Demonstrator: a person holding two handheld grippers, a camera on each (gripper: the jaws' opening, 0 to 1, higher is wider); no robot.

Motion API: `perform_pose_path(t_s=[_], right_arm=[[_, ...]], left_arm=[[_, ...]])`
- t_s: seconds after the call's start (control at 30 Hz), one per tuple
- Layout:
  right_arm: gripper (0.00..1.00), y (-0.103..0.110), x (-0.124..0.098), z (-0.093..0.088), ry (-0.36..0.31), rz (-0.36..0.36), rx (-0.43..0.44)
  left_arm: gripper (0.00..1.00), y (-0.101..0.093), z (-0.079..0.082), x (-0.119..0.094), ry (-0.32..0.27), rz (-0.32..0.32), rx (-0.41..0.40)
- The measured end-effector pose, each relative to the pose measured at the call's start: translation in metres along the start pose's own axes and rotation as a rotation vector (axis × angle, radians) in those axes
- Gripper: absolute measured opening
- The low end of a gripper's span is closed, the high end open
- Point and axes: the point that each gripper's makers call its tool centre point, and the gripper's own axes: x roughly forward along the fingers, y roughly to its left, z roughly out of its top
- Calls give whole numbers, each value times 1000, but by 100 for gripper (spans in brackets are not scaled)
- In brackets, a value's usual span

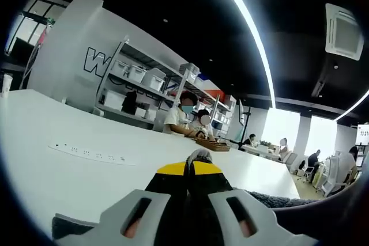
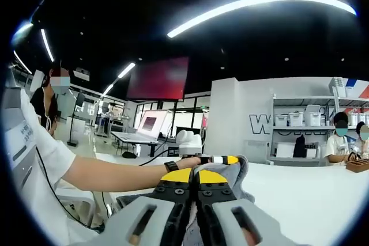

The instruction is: Open the folded towel by lifting each exposed corner and separating the folded layers until the towel lies flat within the target outline without major curled edges

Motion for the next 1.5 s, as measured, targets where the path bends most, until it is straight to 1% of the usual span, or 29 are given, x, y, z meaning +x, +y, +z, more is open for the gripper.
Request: perform_pose_path(t_s=[0.1,0.17,0.2,0.3,0.43,0.47,0.57,0.6,0.63,0.73,0.83,0.93,0.97,1.03,1.1,1.27,1.37,1.5], right_arm=[[0,-3,-3,3,-5,-11,-8],[0,-5,-5,2,5,-18,-21],[0,-5,-6,3,3,-18,-20],[0,-7,-8,5,-2,-24,-20],[0,-10,-10,4,7,-35,-30],[0,-13,-11,4,9,-41,-22],[0,-15,-11,1,19,-43,-15],[0,-13,-11,-1,34,-29,-33],[0,-12,-11,-3,46,-32,-51],[0,-13,-11,-3,58,-42,-76],[0,-13,-12,-3,58,-42,-88],[0,-14,-12,-3,57,-40,-76],[0,-15,-13,-3,58,-45,-76],[0,-12,-14,-3,56,-46,-78],[0,-12,-15,0,44,-36,-62],[0,-15,-18,1,44,-47,-71],[0,-16,-19,2,42,-48,-65],[0,-16,-19,3,37,-46,-66]], left_arm=[[1,-7,-1,3,-4,-9,-2],[1,-8,-2,4,-1,-10,-4],[1,-9,-1,5,-6,-14,-16],[1,-14,-1,7,-6,-17,-10],[1,-14,-4,9,-6,-18,-13],[1,-14,-6,10,3,-21,-6],[1,-12,-8,12,6,-15,-25],[1,-13,-8,13,2,-16,-22],[1,-13,-8,13,2,-15,-19],[1,-14,-11,17,13,-16,-7],[1,-15,-10,18,0,-15,-21],[1,-17,-10,22,6,-15,-25],[1,-18,-9,24,11,-13,-1],[1,-19,-10,25,18,-13,10],[1,-22,-7,27,9,-17,1],[1,-28,-5,32,11,-19,1],[1,-29,-6,34,17,-19,10],[1,-31,-7,37,9,-20,-10]])
